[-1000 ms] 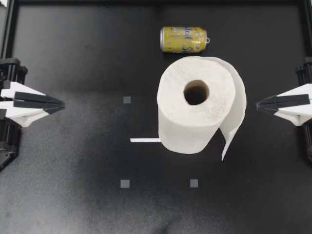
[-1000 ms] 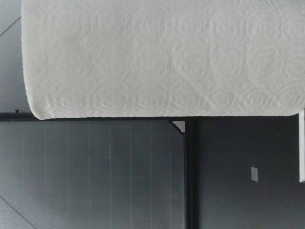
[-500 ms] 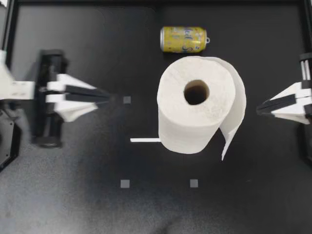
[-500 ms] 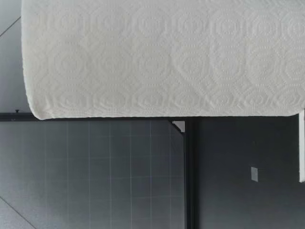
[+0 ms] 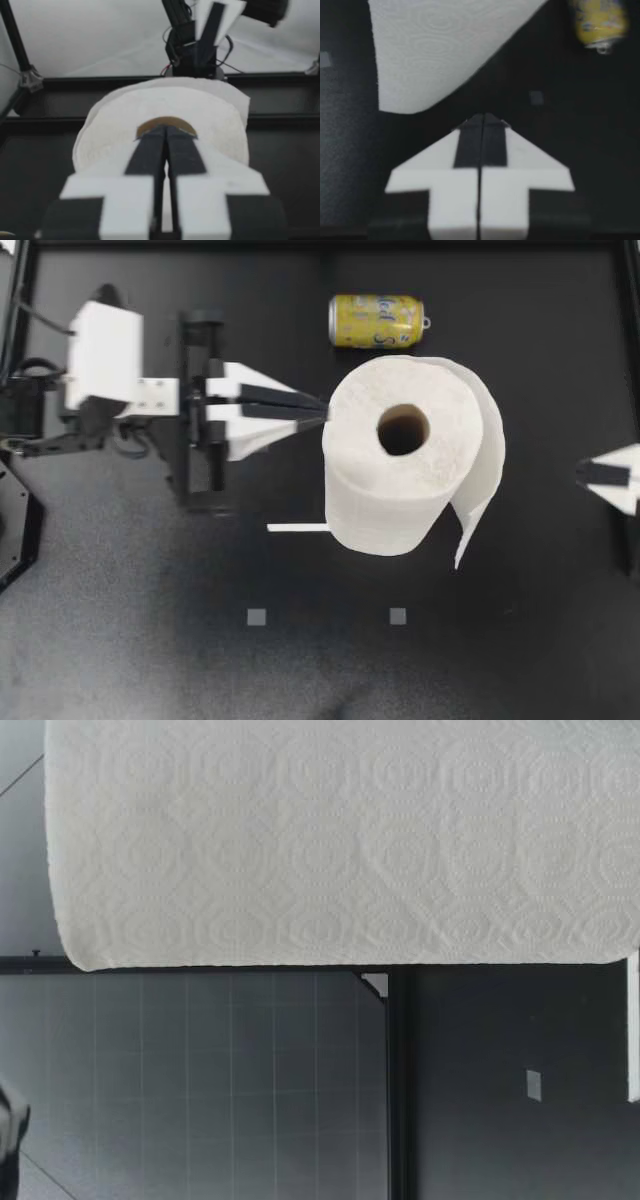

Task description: Pick up a piece of paper towel and place it on the spilled liquid.

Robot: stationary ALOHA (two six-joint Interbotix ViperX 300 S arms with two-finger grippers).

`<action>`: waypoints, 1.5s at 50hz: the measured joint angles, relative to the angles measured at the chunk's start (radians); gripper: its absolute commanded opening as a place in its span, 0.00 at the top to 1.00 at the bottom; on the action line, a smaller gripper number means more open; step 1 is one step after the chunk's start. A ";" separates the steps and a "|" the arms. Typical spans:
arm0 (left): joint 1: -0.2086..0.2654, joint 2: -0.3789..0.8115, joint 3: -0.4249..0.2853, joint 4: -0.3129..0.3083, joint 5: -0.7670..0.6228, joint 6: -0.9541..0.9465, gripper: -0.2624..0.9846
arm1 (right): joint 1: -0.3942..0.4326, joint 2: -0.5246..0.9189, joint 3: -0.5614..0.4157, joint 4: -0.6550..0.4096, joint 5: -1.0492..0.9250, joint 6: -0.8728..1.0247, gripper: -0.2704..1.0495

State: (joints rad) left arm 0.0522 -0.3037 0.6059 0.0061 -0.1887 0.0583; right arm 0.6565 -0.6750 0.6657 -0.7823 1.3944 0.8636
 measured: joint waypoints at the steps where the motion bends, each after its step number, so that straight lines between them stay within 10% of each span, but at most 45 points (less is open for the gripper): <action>1: 0.003 0.011 -0.012 -0.002 0.008 0.002 0.76 | 0.029 0.021 -0.009 -0.021 0.029 0.029 0.83; 10: 0.011 0.094 -0.103 -0.002 0.118 0.017 0.76 | 0.183 0.242 -0.098 -0.164 0.198 0.282 0.82; 36: 0.021 0.144 -0.163 0.000 0.290 0.026 0.76 | 0.213 0.772 -0.261 -0.387 0.426 0.907 0.79; 58: 0.021 0.149 -0.166 -0.002 0.301 0.021 0.76 | 0.183 0.885 -0.314 -0.388 0.476 1.051 0.21; 75: 0.021 0.149 -0.166 -0.005 0.301 0.023 0.76 | 0.100 0.925 -0.295 -0.350 0.476 1.098 0.23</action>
State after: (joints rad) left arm 0.0736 -0.1549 0.4403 0.0015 0.1120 0.0813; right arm 0.7563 0.2500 0.3712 -1.1321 1.8699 1.9620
